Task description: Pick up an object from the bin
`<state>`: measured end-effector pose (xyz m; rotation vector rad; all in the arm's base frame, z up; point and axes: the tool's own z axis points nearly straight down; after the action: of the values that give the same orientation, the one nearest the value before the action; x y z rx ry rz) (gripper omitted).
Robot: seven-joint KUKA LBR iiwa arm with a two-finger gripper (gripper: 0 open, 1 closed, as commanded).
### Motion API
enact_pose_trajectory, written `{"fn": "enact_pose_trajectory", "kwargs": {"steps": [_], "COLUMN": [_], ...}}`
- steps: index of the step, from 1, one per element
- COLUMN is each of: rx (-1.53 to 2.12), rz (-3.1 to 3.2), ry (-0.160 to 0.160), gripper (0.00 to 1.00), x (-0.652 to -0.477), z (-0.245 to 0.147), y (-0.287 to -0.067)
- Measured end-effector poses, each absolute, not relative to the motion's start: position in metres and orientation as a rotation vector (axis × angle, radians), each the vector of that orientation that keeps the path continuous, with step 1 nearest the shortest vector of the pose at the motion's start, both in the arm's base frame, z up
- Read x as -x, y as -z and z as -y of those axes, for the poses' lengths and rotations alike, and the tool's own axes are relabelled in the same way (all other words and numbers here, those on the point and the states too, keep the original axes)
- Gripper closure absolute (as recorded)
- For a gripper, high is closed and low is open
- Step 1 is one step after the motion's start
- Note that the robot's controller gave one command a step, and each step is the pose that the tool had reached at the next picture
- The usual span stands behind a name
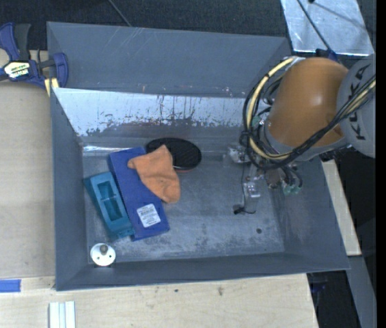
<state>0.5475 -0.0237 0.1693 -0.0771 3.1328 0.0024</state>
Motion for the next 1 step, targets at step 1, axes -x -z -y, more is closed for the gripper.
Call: {"fn": "enact_pose_trajectory", "kwargs": {"steps": [1], "rx": [0.129], "rz": [-3.132], "ry": [0.001], "gripper": [0.00], "x": [-0.5793], "z": [0.0088], "y": [-0.1269]}}
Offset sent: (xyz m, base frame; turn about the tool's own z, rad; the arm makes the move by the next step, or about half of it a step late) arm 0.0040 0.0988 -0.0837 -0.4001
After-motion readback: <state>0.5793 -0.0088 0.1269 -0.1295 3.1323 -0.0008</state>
